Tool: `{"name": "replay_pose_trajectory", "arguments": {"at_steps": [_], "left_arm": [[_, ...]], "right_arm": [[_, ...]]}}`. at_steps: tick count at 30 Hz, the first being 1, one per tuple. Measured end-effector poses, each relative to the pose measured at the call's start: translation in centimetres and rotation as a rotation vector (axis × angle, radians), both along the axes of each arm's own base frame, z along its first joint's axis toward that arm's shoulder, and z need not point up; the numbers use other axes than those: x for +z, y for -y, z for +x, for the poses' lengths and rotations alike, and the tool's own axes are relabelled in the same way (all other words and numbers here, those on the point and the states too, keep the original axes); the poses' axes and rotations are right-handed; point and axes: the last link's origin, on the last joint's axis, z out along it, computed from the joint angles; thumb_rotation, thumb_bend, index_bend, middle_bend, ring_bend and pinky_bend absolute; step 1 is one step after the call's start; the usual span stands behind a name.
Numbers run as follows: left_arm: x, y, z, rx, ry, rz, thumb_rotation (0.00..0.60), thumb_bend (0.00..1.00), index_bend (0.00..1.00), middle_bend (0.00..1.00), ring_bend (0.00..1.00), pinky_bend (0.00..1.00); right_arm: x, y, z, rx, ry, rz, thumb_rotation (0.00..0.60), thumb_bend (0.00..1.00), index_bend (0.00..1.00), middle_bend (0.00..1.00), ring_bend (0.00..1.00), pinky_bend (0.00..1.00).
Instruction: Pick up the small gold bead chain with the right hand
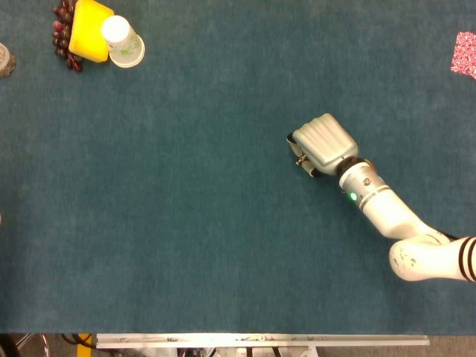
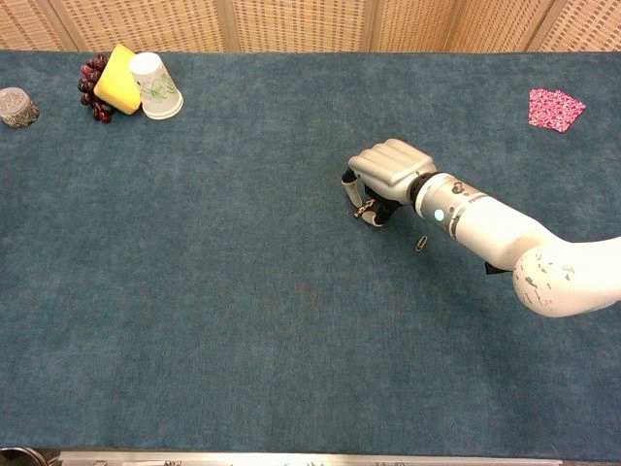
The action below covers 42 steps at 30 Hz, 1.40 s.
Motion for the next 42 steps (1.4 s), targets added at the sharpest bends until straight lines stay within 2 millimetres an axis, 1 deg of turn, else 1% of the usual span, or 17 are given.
{"name": "replay_pose_trajectory", "arguments": {"at_steps": [6,10,14,25,29,37,42], "left_arm": [[0.1,0.0,-0.1,0.004,0.002,0.004,0.600,0.30,0.00,0.03,0.00,0.00],[0.1,0.1,-0.2,0.006,0.002,0.007,0.600,0.30,0.00,0.03,0.00,0.00],[0.2,0.0,-0.2,0.004,0.002,0.007,0.600,0.30,0.00,0.03,0.00,0.00],[0.3,0.1,-0.2,0.002,0.003,0.014,0.600,0.30,0.00,0.03,0.00,0.00],[0.5,0.2,-0.2,-0.002,0.002,0.018,0.600,0.30,0.00,0.03,0.00,0.00],[0.4,0.0,-0.1,-0.009,0.002,0.016,0.600,0.30,0.00,0.03,0.00,0.00],[0.4,-0.2,0.1,-0.014,0.003,0.020,0.600,0.30,0.00,0.03,0.00,0.00]], "right_arm": [[-0.3,0.0,0.1,0.000,-0.001,0.000,0.600,0.28,0.58,0.94,0.95,1.00],[-0.1,0.1,0.2,-0.006,0.008,-0.008,0.600,0.32,0.60,0.94,0.95,1.00],[0.1,0.2,0.0,-0.014,0.013,-0.012,0.600,0.33,0.60,0.94,0.95,1.00],[0.8,0.0,-0.3,-0.046,0.047,-0.025,0.600,0.33,0.65,0.94,0.95,1.00],[1.4,0.0,-0.4,-0.064,0.081,-0.036,0.600,0.36,0.67,0.95,0.96,1.00],[3.2,0.0,-0.8,-0.102,0.149,-0.063,0.600,0.36,0.68,0.95,0.96,1.00],[4.7,-0.3,-0.8,-0.116,0.208,-0.075,0.600,0.36,0.68,0.95,0.96,1.00]]}}
